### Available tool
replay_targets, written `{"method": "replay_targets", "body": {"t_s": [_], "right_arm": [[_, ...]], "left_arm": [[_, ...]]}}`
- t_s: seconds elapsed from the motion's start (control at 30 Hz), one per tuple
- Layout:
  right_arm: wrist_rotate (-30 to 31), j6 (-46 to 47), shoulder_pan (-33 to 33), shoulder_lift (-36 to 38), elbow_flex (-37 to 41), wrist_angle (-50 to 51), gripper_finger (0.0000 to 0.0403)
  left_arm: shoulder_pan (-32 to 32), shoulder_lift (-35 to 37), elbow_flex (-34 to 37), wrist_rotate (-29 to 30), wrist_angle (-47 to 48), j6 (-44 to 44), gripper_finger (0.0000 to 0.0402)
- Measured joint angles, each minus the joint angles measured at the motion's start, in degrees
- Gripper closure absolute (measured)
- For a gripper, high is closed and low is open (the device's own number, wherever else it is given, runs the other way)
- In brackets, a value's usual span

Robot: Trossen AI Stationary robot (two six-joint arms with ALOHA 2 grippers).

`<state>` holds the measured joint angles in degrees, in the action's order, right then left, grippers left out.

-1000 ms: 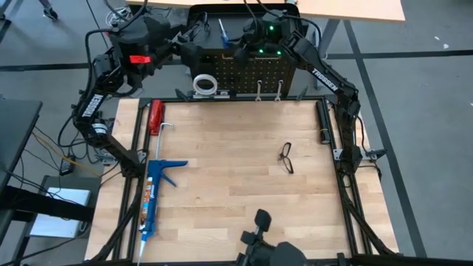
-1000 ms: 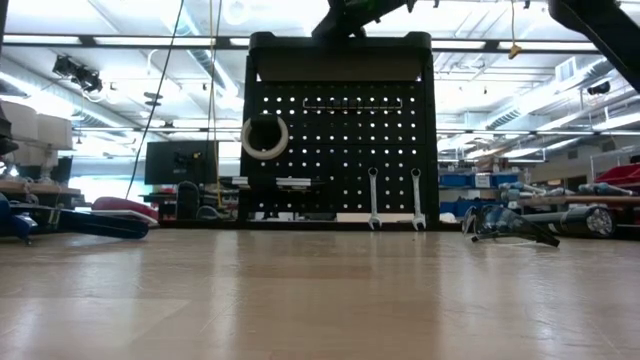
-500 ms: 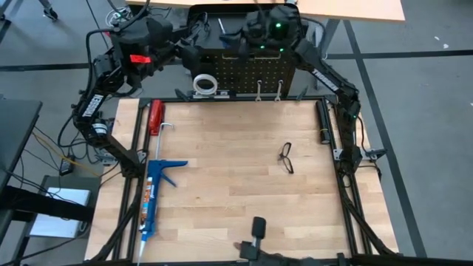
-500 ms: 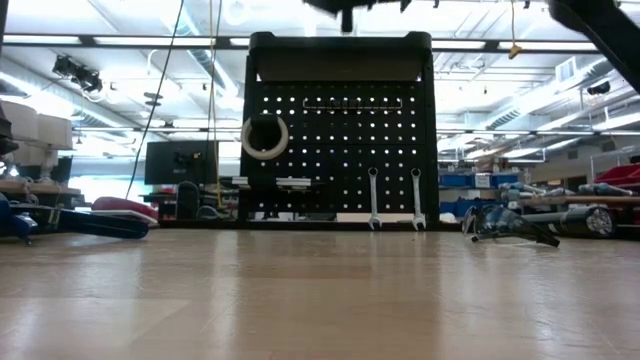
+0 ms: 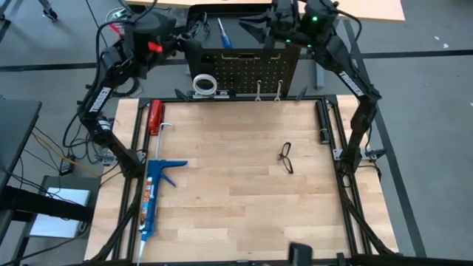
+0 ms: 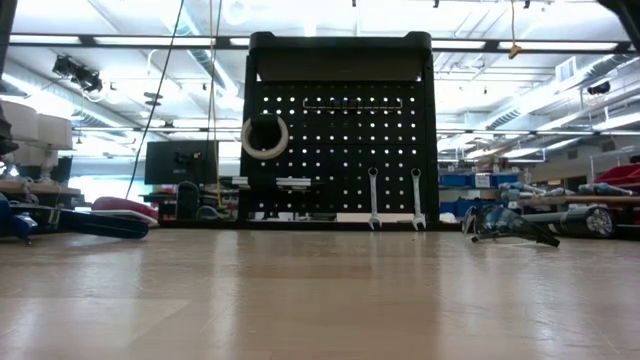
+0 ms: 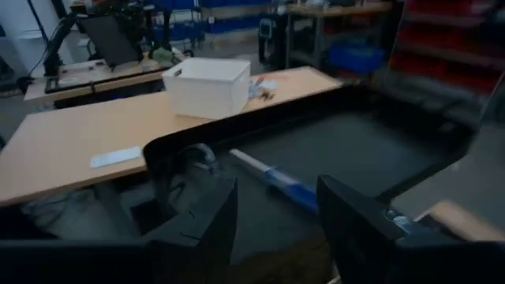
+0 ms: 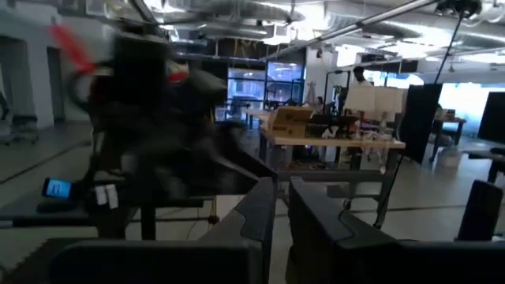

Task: Hang tools onto peg board
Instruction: Remove the black safety glasses from the black pegboard

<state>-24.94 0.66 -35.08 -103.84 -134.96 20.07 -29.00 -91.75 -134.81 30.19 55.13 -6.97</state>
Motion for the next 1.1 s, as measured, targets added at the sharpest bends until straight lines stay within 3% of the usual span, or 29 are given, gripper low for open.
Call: {"method": "replay_targets", "body": {"t_s": [0.13, 0.3, 0.5, 0.73, 1.1], "right_arm": [[0.06, -1.32, 0.62, 3.04, 0.00, 2.33, 0.0351], [0.64, -1.29, 0.84, 5.19, -0.05, 11.22, 0.0353], [0.88, -1.86, 0.87, 6.05, 0.02, 22.87, 0.0354], [0.90, -5.78, 2.78, 6.49, 0.00, 28.50, 0.0355], [1.30, -7.94, 3.49, 6.69, 0.00, 28.58, 0.0357]], "left_arm": [[-5.85, -2.08, -0.06, -7.87, -1.54, 5.46, 0.0220], [-12.83, -5.49, -0.02, -18.86, -3.02, 4.98, 0.0220], [-16.00, -8.63, 0.03, -26.80, -2.12, 8.73, 0.0219], [-18.10, -9.03, 0.03, -27.88, -3.28, 17.36, 0.0219], [-20.38, -12.04, -0.01, -27.87, -3.84, 13.94, 0.0217]]}}
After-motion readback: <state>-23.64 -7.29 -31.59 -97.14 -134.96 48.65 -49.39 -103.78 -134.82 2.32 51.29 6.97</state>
